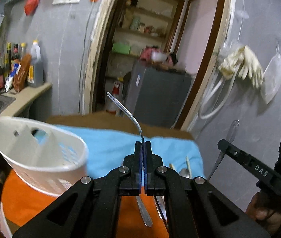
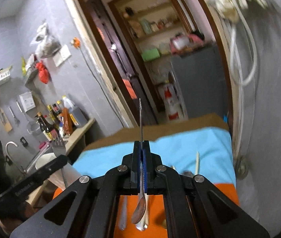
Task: Organize utensils
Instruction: 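Lift the fork with the left gripper while the right gripper carries the spoon to the white caddy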
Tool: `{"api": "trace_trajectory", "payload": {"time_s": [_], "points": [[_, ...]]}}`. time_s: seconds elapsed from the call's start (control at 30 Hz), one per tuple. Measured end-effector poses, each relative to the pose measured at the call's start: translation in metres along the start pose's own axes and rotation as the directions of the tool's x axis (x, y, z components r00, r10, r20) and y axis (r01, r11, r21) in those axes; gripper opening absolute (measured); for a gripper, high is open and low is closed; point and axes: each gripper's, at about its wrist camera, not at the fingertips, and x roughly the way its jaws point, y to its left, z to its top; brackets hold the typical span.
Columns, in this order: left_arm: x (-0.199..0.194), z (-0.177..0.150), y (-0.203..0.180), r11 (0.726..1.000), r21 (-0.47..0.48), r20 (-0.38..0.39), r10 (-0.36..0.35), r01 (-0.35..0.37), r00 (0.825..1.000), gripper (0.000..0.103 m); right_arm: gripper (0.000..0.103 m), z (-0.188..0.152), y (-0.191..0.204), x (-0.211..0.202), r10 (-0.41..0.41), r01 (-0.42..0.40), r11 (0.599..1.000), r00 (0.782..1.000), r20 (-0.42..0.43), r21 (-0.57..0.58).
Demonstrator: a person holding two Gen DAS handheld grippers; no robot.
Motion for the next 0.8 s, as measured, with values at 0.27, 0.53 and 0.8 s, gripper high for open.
{"api": "trace_trajectory", "payload": {"time_s": [0.27,0.53,0.8], "points": [[-0.067,0.062,0.063,1.0,0.014,0.172,0.024,-0.027,0.985,0.0,0.0,0.031,0.083,0.005,0.094,-0.082,0.992,0.987,0.129,-0.095],[-0.089,0.089,0.156,0.992,-0.028,0.288,0.126,-0.124,0.949,0.0,0.0,0.043,0.166,0.036,0.21,-0.175,0.966,0.959,0.189,-0.19],[-0.073,0.072,0.208,0.983,-0.051,0.295,0.185,-0.178,0.937,0.0,0.0,0.01,0.203,0.08,0.17,-0.131,0.947,0.979,0.111,-0.295]]}}
